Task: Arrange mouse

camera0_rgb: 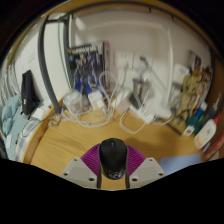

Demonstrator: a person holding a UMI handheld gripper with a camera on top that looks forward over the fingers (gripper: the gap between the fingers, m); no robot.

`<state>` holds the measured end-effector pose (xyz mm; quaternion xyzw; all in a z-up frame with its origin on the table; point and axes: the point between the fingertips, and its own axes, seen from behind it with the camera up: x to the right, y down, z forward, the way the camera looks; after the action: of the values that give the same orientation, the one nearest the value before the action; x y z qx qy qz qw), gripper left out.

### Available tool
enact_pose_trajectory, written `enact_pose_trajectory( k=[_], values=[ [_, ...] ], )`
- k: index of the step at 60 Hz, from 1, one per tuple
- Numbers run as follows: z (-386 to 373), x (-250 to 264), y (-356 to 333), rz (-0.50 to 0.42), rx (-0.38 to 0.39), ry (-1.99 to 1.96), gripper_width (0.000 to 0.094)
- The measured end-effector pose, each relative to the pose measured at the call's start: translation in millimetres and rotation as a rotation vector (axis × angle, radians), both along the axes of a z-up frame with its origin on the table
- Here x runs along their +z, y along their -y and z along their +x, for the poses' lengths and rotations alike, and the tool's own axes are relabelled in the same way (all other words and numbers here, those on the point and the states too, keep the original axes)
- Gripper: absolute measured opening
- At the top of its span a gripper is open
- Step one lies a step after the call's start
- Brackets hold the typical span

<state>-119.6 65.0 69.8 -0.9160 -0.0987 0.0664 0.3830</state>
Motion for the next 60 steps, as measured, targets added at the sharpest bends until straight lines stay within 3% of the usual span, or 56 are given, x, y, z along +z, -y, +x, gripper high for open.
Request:
enact_pose_trajectory(
  k=[12,21,27,36,46,57,60],
  values=[
    [92.1,160.0,1.7,0.236,-0.038,-0.01,0.0322],
    [190.0,199.2,11.0,0.307,-0.12,0.021,0.0321],
    [253.9,163.9,17.7,0.252,-0.184,0.06,0.032],
    [305.5,67.6,32.7,0.12,-0.25,0.066,0.0321],
    [311.9,-27.2,46.9,-0.011,-0.251,0.052,0.032],
    [297.6,-86.3,56.9,-0.1,-0.24,0.018,0.0323],
    [297.0,-87.0,53.3,-0.079,-0.246,0.017,0.0325]
  ],
)
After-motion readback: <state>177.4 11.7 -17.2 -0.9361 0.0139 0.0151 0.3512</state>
